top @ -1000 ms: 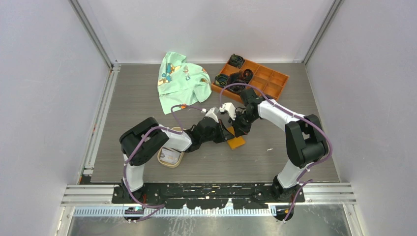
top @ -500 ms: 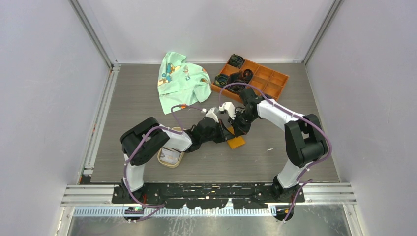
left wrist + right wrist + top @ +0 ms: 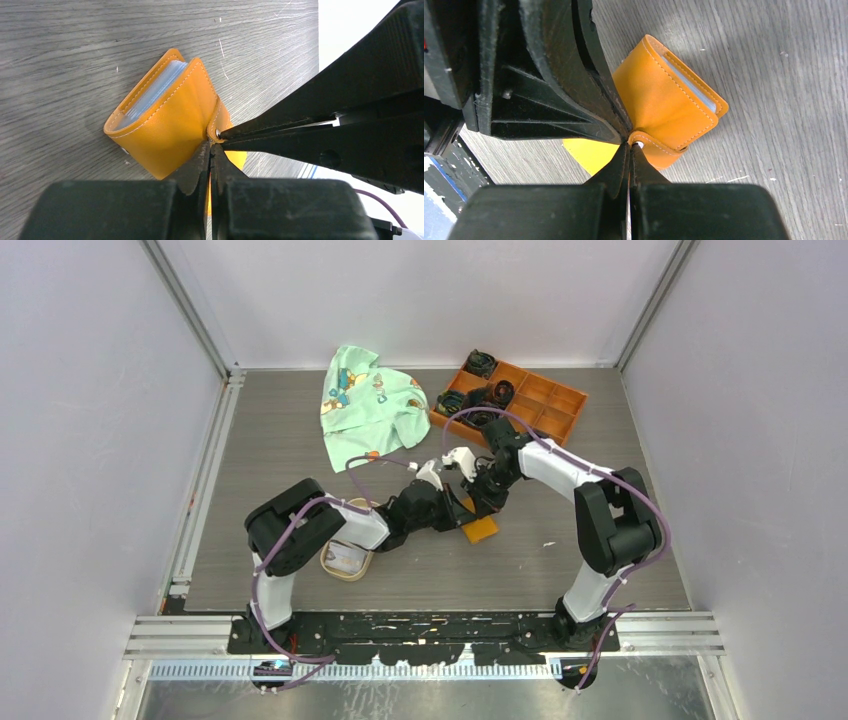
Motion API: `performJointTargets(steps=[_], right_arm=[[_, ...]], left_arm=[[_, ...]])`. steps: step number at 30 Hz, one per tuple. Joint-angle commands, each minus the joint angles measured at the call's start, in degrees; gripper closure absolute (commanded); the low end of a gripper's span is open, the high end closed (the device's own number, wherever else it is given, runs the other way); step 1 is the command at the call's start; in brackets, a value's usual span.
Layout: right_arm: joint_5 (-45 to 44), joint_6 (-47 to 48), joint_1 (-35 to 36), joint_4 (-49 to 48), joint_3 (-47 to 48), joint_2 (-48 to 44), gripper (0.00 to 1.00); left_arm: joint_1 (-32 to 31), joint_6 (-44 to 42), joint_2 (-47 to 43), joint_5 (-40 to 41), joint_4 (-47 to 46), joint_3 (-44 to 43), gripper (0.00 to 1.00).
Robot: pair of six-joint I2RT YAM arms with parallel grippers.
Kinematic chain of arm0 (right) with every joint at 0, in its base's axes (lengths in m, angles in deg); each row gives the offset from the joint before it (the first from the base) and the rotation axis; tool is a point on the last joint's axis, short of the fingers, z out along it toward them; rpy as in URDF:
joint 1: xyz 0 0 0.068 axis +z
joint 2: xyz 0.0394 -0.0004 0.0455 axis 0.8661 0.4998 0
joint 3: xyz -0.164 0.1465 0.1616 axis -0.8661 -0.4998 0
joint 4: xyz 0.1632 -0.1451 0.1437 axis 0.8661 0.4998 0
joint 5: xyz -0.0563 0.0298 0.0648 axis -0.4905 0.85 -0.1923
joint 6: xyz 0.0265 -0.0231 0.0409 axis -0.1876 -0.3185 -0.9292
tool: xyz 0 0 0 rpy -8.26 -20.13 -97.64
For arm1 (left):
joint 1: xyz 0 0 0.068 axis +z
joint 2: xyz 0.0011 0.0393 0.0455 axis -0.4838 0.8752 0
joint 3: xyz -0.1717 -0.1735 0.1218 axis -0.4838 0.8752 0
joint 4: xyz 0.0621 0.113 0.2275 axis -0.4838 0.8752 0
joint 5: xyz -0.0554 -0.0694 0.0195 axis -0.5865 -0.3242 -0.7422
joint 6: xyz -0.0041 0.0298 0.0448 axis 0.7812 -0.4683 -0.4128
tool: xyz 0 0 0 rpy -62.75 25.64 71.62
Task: Put the credit cards into the card holder
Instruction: Close the card holder at the center of the board.
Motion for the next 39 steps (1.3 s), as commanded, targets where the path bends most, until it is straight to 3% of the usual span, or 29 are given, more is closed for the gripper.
performJointTargets(steps=[1, 6, 14, 26, 39], right_arm=[[1.4, -0.8, 2.1, -0.7, -0.6, 3.0, 0.99], [0.5, -1.3, 2.1, -1.0, -0.5, 3.5, 0.99], [-0.7, -2.7, 2.1, -1.8, -0.3, 3.8, 0.99], [-2.8, -5.6, 3.1, -3.5, -0.1, 3.9, 0.99], [-7.2, -6.5, 6.5, -2.6, 1.2, 6.8, 0.99]], left_arm=[[0.5, -2.5, -1.1, 2.4, 6.3, 3.2, 0.95], [0.9, -3.6, -4.7, 3.2, 8.1, 4.5, 0.90], [0.9, -4.4, -6.2, 3.2, 9.4, 4.7, 0.89], [2.1, -4.8, -3.8, 2.8, 9.6, 5.5, 1.00], [2.6, -4.9, -2.2, 2.5, 8.0, 6.4, 1.00]])
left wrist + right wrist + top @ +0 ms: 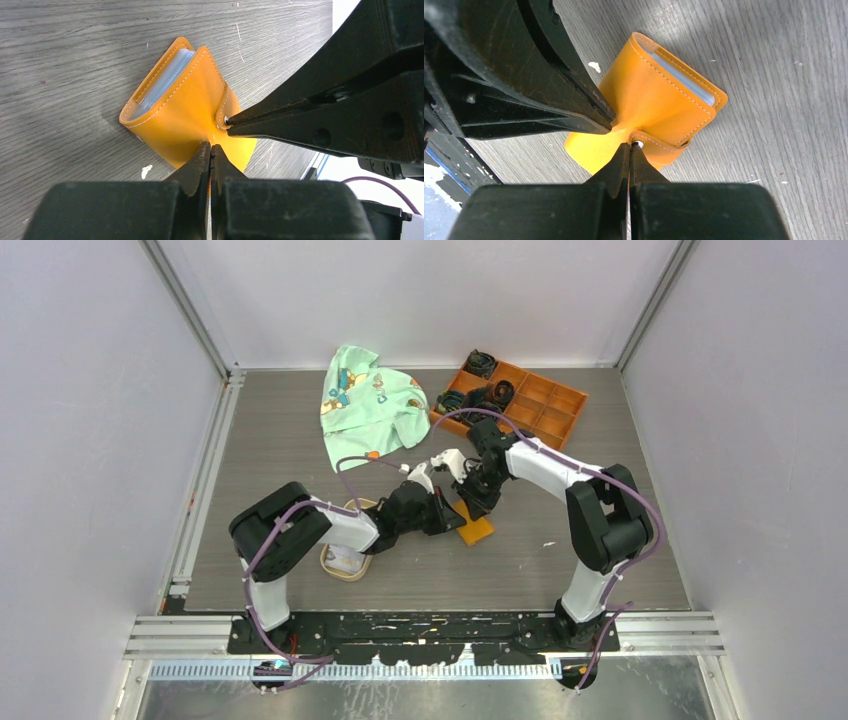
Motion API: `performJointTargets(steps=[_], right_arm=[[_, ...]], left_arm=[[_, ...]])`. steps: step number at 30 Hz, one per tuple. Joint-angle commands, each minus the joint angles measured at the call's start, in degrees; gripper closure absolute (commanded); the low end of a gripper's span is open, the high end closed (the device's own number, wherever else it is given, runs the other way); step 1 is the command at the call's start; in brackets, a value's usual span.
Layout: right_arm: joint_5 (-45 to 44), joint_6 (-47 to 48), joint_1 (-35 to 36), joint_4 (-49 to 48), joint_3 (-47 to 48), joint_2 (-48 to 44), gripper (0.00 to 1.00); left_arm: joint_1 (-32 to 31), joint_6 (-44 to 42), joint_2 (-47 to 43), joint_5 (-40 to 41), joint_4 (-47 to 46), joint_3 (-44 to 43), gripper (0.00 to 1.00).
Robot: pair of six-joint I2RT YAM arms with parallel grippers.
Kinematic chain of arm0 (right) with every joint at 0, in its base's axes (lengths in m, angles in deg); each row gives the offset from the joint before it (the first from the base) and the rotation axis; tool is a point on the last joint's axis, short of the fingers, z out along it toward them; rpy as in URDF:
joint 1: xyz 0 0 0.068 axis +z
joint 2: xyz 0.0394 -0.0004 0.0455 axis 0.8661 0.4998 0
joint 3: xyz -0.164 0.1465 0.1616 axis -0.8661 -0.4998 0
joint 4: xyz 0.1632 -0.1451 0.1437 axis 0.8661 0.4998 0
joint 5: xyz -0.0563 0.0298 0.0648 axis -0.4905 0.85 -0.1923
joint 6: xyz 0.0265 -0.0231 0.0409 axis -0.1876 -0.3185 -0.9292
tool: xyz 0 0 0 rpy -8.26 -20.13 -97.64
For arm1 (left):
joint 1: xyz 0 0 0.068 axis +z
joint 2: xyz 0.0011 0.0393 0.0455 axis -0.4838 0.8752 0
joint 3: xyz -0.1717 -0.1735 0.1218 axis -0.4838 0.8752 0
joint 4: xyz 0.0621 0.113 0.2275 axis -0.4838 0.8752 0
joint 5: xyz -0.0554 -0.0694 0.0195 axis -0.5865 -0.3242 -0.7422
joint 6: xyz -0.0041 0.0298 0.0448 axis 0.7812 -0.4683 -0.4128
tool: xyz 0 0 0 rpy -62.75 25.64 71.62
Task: Put the credit cards into the card holder
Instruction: Close the card holder at the center of the board.
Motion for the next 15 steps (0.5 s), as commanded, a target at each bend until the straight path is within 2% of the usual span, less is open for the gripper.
performJointTargets(steps=[1, 15], right_arm=[[-3.5, -0.8, 2.6, -3.4, -1.0, 5.0, 0.99], [-9.2, -3.1, 6.0, -2.9, 0.1, 9.0, 0.99]], left_arm=[[0.9, -2.3, 2.8, 3.3, 5.2, 2.0, 1.00], [1.1, -1.8, 3.1, 3.5, 2.5, 3.7, 1.00]])
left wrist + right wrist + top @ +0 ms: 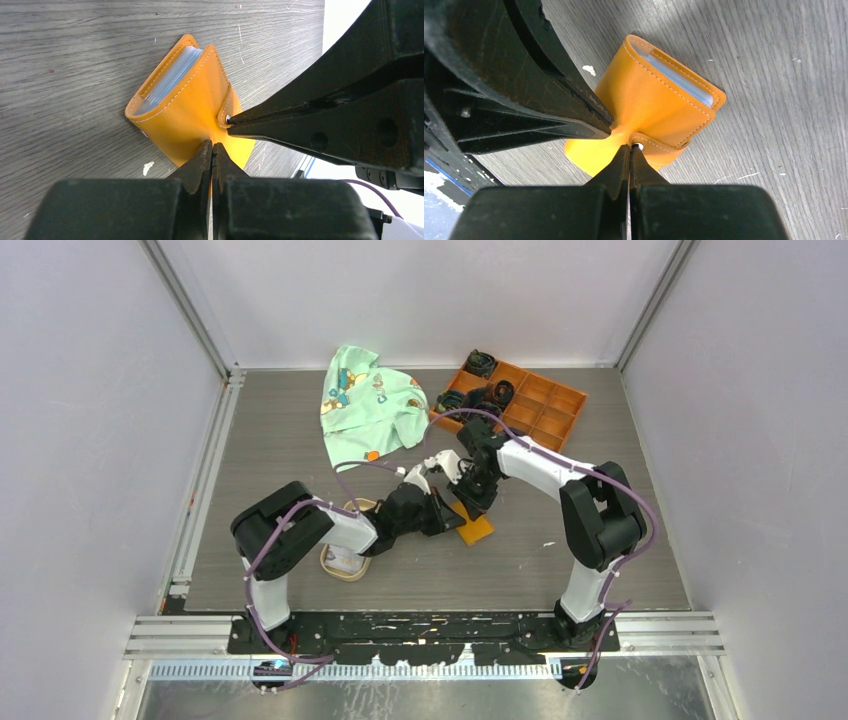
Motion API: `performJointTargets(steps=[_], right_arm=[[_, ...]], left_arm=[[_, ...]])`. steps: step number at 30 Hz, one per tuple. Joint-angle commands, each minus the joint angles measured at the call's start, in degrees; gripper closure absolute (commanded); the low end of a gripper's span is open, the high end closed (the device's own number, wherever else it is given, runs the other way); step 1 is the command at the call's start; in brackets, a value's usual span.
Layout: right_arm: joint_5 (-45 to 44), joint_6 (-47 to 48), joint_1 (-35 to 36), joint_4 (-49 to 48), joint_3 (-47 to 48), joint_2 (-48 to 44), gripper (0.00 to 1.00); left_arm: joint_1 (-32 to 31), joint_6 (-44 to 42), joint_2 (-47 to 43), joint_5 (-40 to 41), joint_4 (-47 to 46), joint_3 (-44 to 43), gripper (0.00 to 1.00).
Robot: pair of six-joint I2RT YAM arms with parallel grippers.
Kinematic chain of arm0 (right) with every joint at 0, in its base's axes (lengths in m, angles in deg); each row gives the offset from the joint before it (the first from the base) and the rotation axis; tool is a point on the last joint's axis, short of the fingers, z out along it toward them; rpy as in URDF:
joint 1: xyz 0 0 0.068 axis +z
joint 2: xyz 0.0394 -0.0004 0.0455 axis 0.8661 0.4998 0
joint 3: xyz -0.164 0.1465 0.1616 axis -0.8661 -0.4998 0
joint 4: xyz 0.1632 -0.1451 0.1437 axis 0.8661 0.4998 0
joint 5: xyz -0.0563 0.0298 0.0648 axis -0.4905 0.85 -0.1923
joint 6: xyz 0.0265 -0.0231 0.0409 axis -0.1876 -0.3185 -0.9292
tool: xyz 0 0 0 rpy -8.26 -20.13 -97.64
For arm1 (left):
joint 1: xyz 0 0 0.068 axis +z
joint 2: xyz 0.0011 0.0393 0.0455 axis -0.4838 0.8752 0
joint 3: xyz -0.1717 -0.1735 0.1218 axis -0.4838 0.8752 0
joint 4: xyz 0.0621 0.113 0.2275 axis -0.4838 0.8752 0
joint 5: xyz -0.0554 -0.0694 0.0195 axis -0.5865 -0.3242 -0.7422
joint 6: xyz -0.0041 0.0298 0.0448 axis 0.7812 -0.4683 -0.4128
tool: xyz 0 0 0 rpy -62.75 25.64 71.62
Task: Put the credit cards into the card holder
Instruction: Close the card holder at the center of the board.
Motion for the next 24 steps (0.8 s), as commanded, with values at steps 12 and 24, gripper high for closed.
performJointTargets(steps=[12, 24], right_arm=[[4.6, -0.3, -2.2, -1.4, 2.0, 0.0, 0.53], [6.8, 1.7, -14.7, 0.2, 5.4, -19.2, 0.18]], left_arm=[[0.9, -9.5, -2.3, 3.1, 7.8, 1.6, 0.97], [2.2, -29.7, -24.9, 8.3, 29.7, -4.8, 0.78]])
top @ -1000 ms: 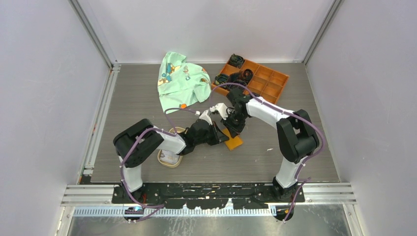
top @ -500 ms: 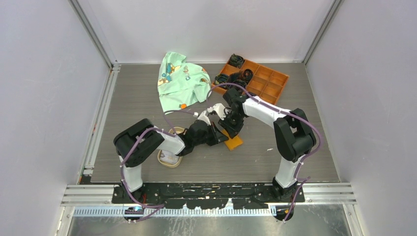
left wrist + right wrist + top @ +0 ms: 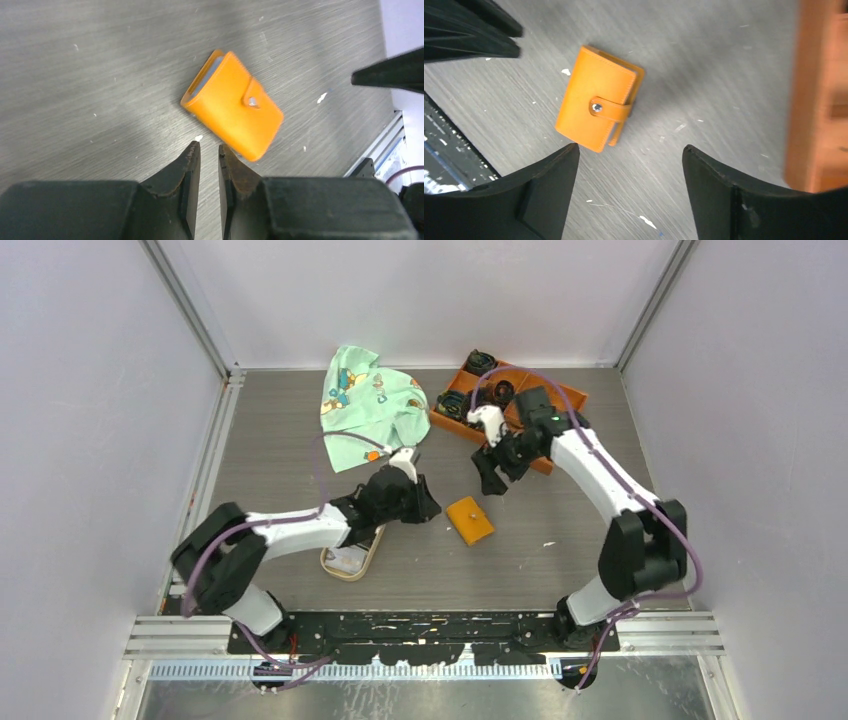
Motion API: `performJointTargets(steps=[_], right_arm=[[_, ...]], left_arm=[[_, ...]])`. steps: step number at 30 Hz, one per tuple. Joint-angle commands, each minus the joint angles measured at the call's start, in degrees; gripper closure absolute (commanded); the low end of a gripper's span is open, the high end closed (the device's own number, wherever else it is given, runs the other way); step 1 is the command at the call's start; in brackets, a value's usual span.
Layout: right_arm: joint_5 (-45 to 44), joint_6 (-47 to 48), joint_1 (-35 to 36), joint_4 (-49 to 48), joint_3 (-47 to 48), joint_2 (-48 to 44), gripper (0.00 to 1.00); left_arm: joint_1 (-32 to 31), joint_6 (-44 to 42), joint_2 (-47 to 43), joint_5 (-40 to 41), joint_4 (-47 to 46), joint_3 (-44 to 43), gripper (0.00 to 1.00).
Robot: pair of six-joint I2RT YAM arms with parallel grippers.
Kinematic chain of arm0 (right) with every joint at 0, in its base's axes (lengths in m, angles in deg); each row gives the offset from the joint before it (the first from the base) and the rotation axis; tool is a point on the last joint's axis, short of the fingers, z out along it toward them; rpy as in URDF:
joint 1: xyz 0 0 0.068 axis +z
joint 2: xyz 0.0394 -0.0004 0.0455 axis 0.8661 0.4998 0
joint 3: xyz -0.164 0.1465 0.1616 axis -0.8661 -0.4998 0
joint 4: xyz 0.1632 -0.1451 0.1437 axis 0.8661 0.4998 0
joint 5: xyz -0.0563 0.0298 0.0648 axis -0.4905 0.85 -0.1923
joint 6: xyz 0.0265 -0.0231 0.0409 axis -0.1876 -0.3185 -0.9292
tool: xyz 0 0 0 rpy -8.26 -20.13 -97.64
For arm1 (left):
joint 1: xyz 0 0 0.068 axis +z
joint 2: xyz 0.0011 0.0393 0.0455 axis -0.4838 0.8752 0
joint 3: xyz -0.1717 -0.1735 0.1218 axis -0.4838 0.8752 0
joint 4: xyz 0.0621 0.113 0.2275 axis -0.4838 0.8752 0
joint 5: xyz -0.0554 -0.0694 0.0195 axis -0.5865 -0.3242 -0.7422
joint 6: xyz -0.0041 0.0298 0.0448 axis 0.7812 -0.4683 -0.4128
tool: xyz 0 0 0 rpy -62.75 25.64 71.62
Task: Put the credit cards into the card holder
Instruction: Close the card holder at the center of the board, then reset both arms
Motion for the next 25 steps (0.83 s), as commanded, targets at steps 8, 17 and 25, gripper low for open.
performJointTargets(steps=[8, 17, 25], right_arm=[[-21.2, -24.2, -9.7, -13.6, 9.8, -19.1, 0.00], [-11.1, -43.5, -10.1, -10.4, 17.2, -23.3, 0.01], [-6.2, -42.2, -10.7, -4.7, 23.3, -23.8, 0.01]], left_arm=[[0.4, -26.1, -31.4, 9.3, 18.2, -6.7, 0.17], [0.9, -25.9, -48.5, 8.4, 32.6, -12.1, 0.00], [0.9, -24.8, -54.0, 8.3, 40.5, -15.9, 0.00]])
